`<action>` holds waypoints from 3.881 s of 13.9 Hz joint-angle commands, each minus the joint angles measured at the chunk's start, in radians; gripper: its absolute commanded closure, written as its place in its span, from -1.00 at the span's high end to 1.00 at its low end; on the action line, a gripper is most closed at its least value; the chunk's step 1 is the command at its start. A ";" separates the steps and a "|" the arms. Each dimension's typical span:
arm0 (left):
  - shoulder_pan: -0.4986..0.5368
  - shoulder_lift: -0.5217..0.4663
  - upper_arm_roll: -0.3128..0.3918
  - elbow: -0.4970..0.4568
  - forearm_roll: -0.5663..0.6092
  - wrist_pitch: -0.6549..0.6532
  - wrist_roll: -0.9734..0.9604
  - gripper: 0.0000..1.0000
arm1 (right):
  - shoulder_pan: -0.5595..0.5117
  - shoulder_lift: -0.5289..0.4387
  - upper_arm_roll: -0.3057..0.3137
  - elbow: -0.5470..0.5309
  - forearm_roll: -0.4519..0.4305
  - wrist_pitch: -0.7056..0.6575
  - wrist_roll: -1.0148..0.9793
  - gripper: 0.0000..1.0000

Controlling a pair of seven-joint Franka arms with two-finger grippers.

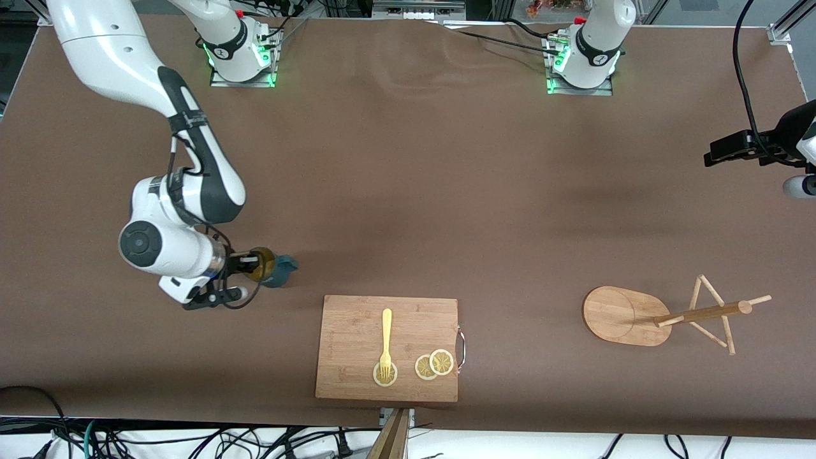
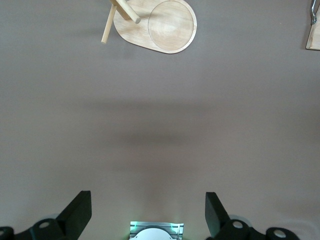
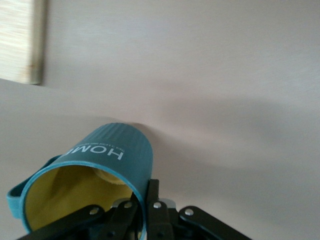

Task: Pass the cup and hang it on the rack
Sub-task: 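Lift the teal mug with the right gripper toward the table middle, then set the mug down with the right gripper while the left gripper approaches, then withdraw the right gripper while the left gripper reaches the mug handle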

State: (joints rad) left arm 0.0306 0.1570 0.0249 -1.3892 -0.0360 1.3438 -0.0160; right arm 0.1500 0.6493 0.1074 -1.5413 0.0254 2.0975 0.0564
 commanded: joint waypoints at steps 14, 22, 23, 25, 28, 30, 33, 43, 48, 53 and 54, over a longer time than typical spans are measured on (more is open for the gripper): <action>0.005 0.021 -0.008 0.024 -0.015 -0.009 -0.012 1.00 | 0.736 0.141 0.009 0.256 -0.004 0.008 0.902 -1.00; 0.006 0.018 -0.014 0.022 -0.015 -0.028 -0.009 1.00 | 0.813 0.194 -0.012 0.256 -0.010 0.038 0.933 -1.00; -0.001 0.022 -0.014 0.018 -0.013 -0.041 -0.009 1.00 | 0.815 0.199 -0.018 0.256 -0.010 0.055 0.935 -1.00; -0.003 0.019 -0.019 0.004 -0.015 -0.051 0.013 1.00 | 0.819 0.207 -0.028 0.256 -0.009 0.070 0.933 -1.00; -0.005 0.016 -0.020 -0.028 -0.015 -0.066 0.175 1.00 | 0.818 0.202 -0.029 0.260 -0.005 0.069 0.935 -0.54; -0.005 0.010 -0.020 -0.063 -0.016 -0.068 0.307 1.00 | 0.815 0.194 -0.031 0.267 -0.004 0.059 0.956 -0.26; -0.005 0.007 -0.037 -0.123 -0.016 -0.066 0.471 1.00 | 0.812 0.152 -0.032 0.273 0.002 0.027 0.968 0.07; -0.005 -0.151 -0.148 -0.597 -0.149 0.260 0.895 1.00 | 0.562 -0.029 -0.046 0.422 0.047 -0.311 0.762 0.98; -0.003 -0.162 -0.198 -0.775 -0.304 0.480 1.085 1.00 | 0.312 -0.115 -0.048 0.422 0.158 -0.464 0.546 0.99; 0.002 -0.160 -0.255 -0.928 -0.462 0.652 1.220 1.00 | 0.264 -0.268 -0.165 0.336 0.153 -0.594 0.354 0.99; 0.002 -0.159 -0.263 -0.942 -0.481 0.672 1.234 1.00 | 0.264 -0.319 -0.202 0.276 0.151 -0.594 0.303 0.99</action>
State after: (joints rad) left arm 0.0202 0.0381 -0.2161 -2.2762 -0.4686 1.9730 1.1602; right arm 0.4072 0.4508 -0.0377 -1.1238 0.1653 1.5084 0.4419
